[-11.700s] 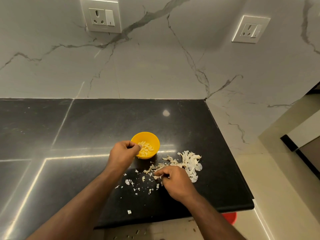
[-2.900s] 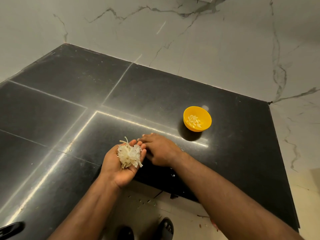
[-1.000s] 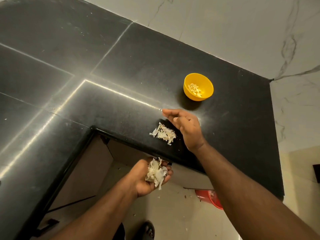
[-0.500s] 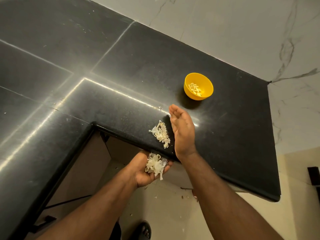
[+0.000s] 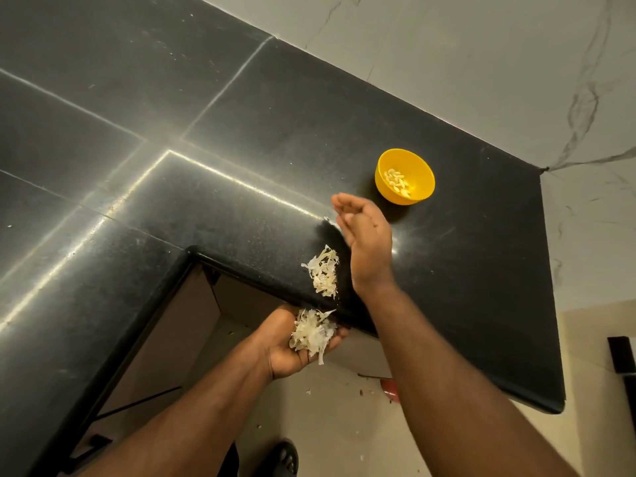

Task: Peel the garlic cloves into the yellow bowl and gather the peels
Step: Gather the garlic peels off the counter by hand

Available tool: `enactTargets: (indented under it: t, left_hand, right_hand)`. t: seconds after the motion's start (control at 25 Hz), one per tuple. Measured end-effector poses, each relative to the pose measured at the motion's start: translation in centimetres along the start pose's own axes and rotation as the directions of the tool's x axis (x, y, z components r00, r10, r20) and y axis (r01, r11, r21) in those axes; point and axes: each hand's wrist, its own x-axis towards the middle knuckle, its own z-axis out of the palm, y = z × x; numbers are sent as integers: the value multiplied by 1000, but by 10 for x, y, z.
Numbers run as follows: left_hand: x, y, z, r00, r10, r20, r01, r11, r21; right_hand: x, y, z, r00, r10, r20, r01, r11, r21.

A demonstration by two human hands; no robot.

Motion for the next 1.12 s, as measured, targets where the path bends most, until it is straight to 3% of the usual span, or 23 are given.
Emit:
enactTargets:
  t: [0.2,0.4,0.6,0.76,1.0,1.12]
  left_hand:
    - [-5,3,0,1000,13,18,-13,1000,-12]
    - [-7,6,-2,1000,17,8,-17,999,-34]
    - [-10,8,0,997,54,53,-50,997,-60]
    - [-9,7,0,992,89,90,-79,991,-104]
    - [-10,8,0,993,75,93,-64,992,-108]
    - [-6,8,-6,999,47,27,-46,998,-49]
  right_hand:
    - [28,11,6,979,-19,202,82,949,-305]
    - [-24,16,-7,940,17,341,101,940,-326]
    - [-68,13,-7,989,45,143,-52,998,45]
    - [-85,12,-5,998,44,35,-44,999,-11]
    - [-96,3,10,999,33,-34,-25,975,219]
    - [-37,-1,7,1000,-17,5,16,998,54]
